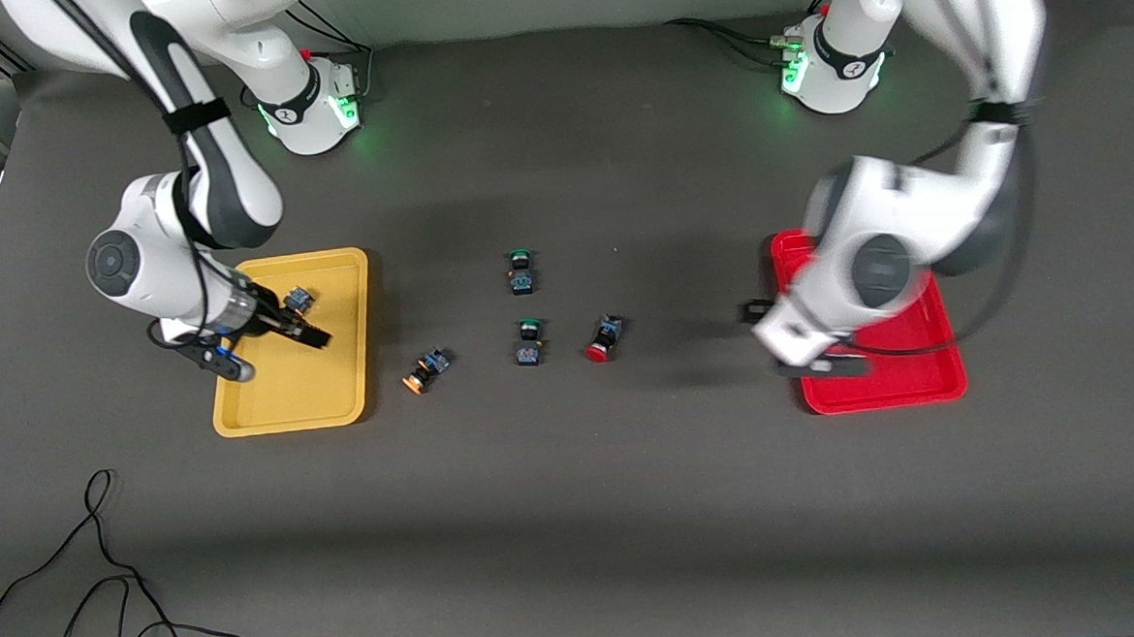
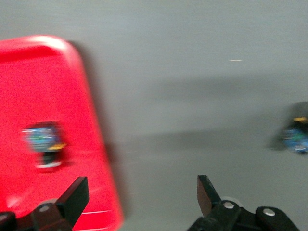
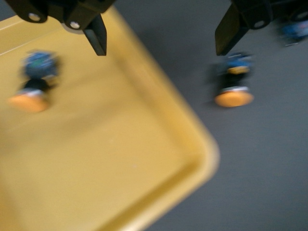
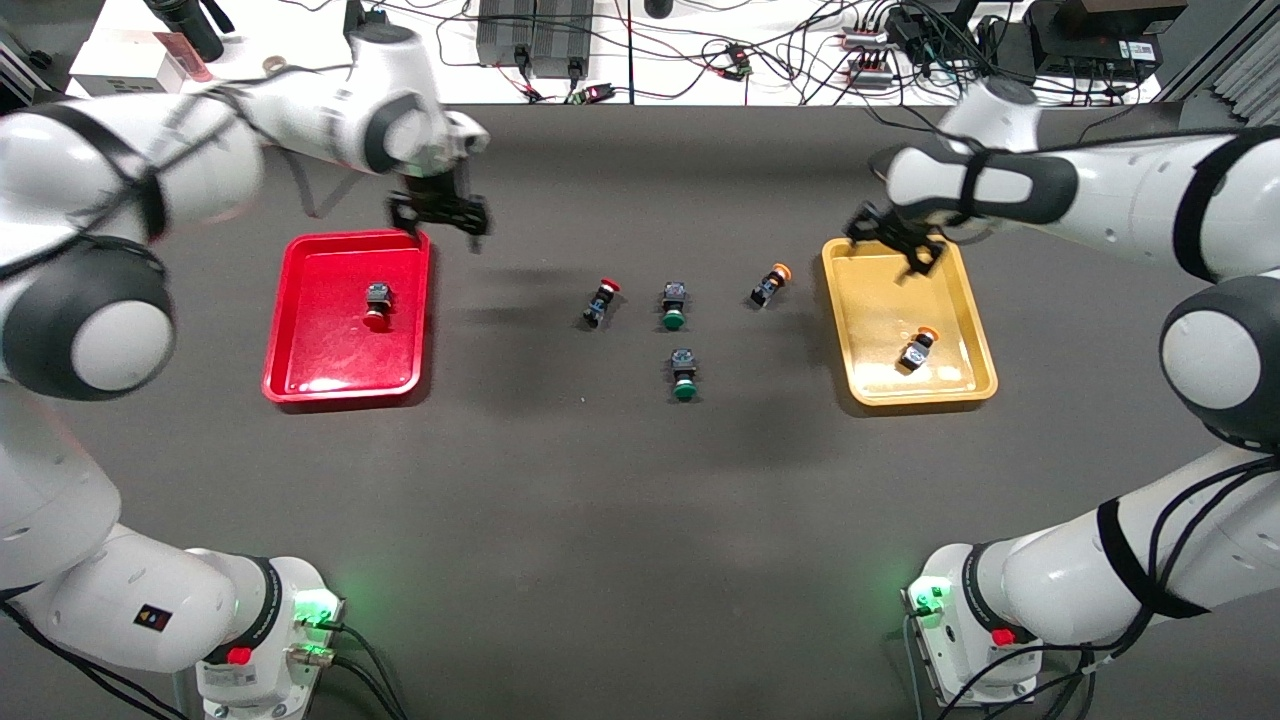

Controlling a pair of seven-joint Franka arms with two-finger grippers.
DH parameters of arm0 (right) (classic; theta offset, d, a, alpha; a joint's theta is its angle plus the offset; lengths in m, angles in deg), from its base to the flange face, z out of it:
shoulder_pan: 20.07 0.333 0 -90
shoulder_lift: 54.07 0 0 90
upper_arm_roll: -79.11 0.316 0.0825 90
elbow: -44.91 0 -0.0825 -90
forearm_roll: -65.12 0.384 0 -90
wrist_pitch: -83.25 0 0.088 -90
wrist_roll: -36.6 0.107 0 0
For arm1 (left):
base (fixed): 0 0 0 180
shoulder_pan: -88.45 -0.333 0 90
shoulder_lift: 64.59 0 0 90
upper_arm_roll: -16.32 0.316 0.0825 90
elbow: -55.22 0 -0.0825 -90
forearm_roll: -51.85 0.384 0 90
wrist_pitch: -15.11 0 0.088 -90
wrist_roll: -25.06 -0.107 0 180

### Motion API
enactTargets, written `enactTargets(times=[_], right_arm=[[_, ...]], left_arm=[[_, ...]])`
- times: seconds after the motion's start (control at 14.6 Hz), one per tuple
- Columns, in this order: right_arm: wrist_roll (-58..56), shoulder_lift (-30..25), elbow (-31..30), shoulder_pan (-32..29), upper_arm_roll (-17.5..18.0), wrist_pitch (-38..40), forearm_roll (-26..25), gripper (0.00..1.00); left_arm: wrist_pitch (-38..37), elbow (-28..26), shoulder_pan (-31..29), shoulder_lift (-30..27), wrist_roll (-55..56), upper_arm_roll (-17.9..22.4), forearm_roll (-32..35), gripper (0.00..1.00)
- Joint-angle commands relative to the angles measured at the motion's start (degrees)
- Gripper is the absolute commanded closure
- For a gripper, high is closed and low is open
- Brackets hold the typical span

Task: Place red and yellow buttons in trays
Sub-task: 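Grasp the second yellow button with the right gripper while the left gripper grasps red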

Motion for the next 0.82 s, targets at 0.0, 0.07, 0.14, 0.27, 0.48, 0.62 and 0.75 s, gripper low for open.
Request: enactTargets(times=[0.0,0.07,0.14,0.27,0.48,0.62,0.75], right_arm=[[12.7,7.8,11.3,0.3,6.3,3.1,1.4,0.00],[15.5,10.1,13.3,0.3,7.8,3.0,1.4,0.00],[16.9,11.9,14.5,0.5,8.6,2.7,1.2,0.00],[17.0,15.3,14.7,1.0,9.0,-0.7,1.0,0.00],[18.4,20.1,14.1,2.3,9.0,-6.3,1.0,0.00],[18.5,22.0,13.2,2.4,9.0,-9.4,0.9,0.00],[18.5,23.0,12.2,2.9,9.1,-12.4,0.9,0.11]], left_arm=[[1.2,8.3,7.1,8.1,9.3,0.8,-0.5,0.01],[2.1,9.8,9.6,9.8,12.2,0.8,-0.5,0.01],[3.1,10.5,11.1,11.0,14.6,0.7,-0.5,0.01],[6.6,10.5,13.0,12.5,16.3,0.7,-0.6,0.01],[12.6,10.5,14.9,16.0,18.9,0.1,-0.5,0.01],[15.0,10.5,15.7,17.2,20.1,0.1,-0.5,0.01],[15.2,10.5,17.1,17.8,20.8,0.1,-0.5,0.01]])
